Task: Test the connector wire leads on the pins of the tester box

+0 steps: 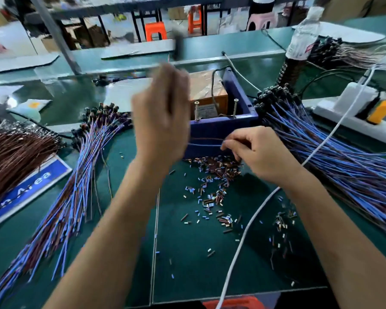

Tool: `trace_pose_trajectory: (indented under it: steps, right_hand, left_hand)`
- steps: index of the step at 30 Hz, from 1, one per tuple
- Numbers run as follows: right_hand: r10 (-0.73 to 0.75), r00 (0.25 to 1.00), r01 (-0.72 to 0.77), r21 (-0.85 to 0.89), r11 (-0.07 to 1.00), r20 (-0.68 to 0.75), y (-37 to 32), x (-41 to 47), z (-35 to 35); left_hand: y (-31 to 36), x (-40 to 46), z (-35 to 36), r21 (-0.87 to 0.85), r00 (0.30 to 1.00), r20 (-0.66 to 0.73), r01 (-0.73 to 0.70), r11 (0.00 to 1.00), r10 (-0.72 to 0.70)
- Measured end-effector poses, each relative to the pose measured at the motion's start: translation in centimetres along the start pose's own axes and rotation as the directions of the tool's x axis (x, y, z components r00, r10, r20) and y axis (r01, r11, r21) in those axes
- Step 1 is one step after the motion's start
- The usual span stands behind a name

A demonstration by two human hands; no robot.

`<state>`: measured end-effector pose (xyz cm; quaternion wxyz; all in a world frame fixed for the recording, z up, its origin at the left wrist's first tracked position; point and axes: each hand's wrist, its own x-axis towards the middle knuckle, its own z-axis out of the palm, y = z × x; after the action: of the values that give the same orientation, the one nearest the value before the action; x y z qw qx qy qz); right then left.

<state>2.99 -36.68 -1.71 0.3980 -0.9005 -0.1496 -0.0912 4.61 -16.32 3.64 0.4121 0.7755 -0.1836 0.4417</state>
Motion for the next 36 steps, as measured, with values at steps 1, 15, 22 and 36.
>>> trace_pose_trajectory:
  steps: [1, 15, 22, 36]
  right_hand:
    - [-0.005, 1.000, 0.005, -0.028, 1.000, 0.000, 0.1, -0.1, 0.2]
    - [0.109, 0.991, -0.074, 0.355, 0.932, -0.082, 2.1, -0.9, 1.6]
    - [0.318, 0.938, -0.169, 0.620, 0.766, -0.139, 2.5, -1.2, 1.5]
    - [0.279, 0.938, -0.110, 0.590, 0.800, -0.204, 2.2, -1.4, 1.8]
  left_hand:
    - [0.9, -1.2, 0.2, 0.002, 0.988, 0.114, -0.102, 0.995, 0.101]
    - [-1.3, -7.1, 2.9, 0.091, 0.837, 0.546, -0.031, 0.995, -0.024]
    - [-2.6, -7.4, 2.9, 0.089, 0.910, 0.390, 0.116, 0.989, -0.142]
    - [-2.8, -7.5, 3.6, -0.187, 0.855, 0.449, 0.375, 0.908, -0.261]
